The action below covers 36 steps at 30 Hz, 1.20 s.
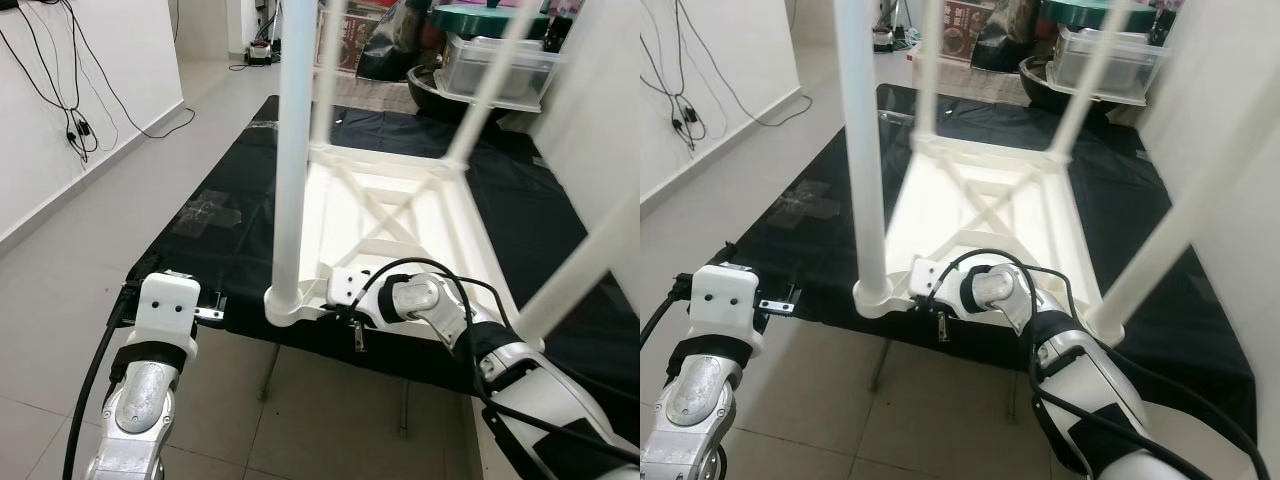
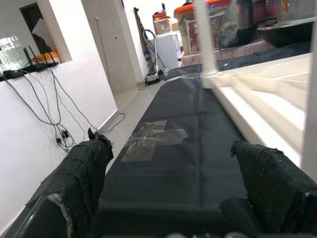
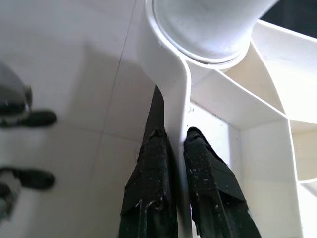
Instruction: Building children table
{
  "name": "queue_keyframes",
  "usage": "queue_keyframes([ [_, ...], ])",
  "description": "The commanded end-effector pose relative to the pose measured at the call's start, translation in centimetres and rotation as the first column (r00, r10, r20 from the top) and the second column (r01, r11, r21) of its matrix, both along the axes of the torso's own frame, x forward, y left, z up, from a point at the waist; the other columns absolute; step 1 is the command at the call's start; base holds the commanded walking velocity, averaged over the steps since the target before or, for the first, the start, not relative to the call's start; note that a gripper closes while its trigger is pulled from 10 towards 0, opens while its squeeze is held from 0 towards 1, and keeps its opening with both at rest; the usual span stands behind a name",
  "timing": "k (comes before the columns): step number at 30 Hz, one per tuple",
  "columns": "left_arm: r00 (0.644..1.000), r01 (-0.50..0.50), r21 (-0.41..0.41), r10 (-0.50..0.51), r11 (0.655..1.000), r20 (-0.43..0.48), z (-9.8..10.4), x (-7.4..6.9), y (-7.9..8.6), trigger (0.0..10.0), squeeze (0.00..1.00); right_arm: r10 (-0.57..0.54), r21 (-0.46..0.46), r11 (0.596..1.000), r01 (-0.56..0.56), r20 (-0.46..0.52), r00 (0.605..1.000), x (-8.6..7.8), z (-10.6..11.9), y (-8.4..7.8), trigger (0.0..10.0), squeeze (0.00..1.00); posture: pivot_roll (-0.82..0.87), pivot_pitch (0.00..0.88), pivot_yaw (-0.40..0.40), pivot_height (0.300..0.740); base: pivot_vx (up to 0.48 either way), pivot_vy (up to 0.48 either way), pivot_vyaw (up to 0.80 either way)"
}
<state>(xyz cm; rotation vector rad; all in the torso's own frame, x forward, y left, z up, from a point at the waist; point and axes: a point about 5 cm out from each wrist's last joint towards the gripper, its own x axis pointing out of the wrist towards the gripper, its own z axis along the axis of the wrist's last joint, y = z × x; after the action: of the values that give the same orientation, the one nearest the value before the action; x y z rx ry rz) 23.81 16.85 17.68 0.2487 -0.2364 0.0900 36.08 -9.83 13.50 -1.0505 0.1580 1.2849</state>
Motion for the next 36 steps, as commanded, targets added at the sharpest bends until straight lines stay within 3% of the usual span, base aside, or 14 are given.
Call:
queue_keyframes([
  [1,1.000,0.006,-0.005,-0.006,1.000,-0.009,-0.3,0.1,-0.3,10.0,0.00,0.033,-0.004,0.999,-0.033,0.139,0.990,1.0,2.8,1.1,0.0,0.00,0.13,0.000,-0.156,0.740,0.000,0.000,0.00],
  [4,1.000,0.003,-0.009,-0.003,1.000,-0.009,-0.4,0.1,-0.3,10.0,0.00,-0.104,0.059,0.994,0.095,0.170,0.980,2.2,3.8,1.5,0.0,0.00,0.13,0.000,-0.161,0.740,0.000,0.000,0.00],
  [6,1.000,0.001,-0.011,-0.002,1.000,-0.009,-0.5,0.1,-0.3,10.0,0.00,-0.264,0.131,0.960,0.249,0.119,0.957,3.1,4.2,1.5,0.0,0.00,0.13,0.000,-0.162,0.740,0.000,0.000,0.00],
  [11,1.000,0.003,-0.013,-0.003,1.000,-0.013,-0.6,0.1,-0.3,10.0,0.00,-0.394,0.234,0.898,0.372,0.053,0.918,3.6,4.6,2.5,0.0,0.00,0.13,0.000,-0.160,0.740,0.000,0.000,0.00],
  [22,1.000,0.003,-0.012,-0.003,1.000,-0.016,-0.7,0.2,-0.4,10.0,0.00,-0.358,0.283,0.903,0.324,0.076,0.931,3.0,4.3,5.3,0.0,0.00,0.13,0.000,-0.165,0.740,0.000,0.000,0.00],
  [28,1.000,-0.001,-0.011,0.001,1.000,-0.014,-0.8,0.3,-0.3,10.0,0.00,-0.317,0.244,0.928,0.281,0.127,0.940,2.6,3.6,6.2,0.0,0.00,0.13,0.000,-0.167,0.740,0.000,0.000,0.00],
  [29,1.000,-0.002,-0.011,0.001,1.000,-0.015,-0.8,0.3,-0.3,10.0,0.00,-0.304,0.230,0.935,0.269,0.132,0.943,2.5,3.4,6.1,0.4,0.00,0.14,0.000,-0.169,0.740,0.000,0.000,0.00],
  [30,1.000,-0.002,-0.010,0.002,1.000,-0.015,-0.8,0.3,-0.3,10.0,0.00,-0.288,0.216,0.943,0.254,0.147,0.946,2.4,3.2,6.0,6.0,0.00,0.14,0.000,-0.169,0.740,0.000,0.000,0.00],
  [32,1.000,-0.003,-0.011,0.002,1.000,-0.015,-0.8,0.3,-0.3,10.0,0.00,-0.265,0.204,0.952,0.230,0.170,0.949,2.2,3.0,6.0,5.9,0.00,0.14,0.000,-0.169,0.740,0.000,0.000,0.00],
  [33,1.000,-0.002,-0.011,0.001,1.000,-0.017,-0.9,0.3,-0.3,10.0,0.00,-0.252,0.186,0.958,0.217,0.187,0.950,2.1,2.7,5.7,10.0,0.00,0.13,0.000,-0.161,0.740,0.000,0.000,0.00],
  [35,1.000,0.000,-0.011,0.000,1.000,-0.018,-0.9,0.4,-0.4,10.0,0.00,-0.275,0.192,0.951,0.242,0.170,0.946,2.2,2.5,5.3,10.0,0.00,0.13,0.000,-0.161,0.740,0.000,0.000,0.00],
  [36,1.000,0.002,-0.012,-0.003,1.000,-0.019,-1.0,0.4,-0.4,10.0,0.00,-0.307,0.230,0.936,0.268,0.157,0.939,2.4,2.7,4.9,10.0,0.35,0.12,0.000,-0.159,0.740,0.000,0.000,0.00],
])
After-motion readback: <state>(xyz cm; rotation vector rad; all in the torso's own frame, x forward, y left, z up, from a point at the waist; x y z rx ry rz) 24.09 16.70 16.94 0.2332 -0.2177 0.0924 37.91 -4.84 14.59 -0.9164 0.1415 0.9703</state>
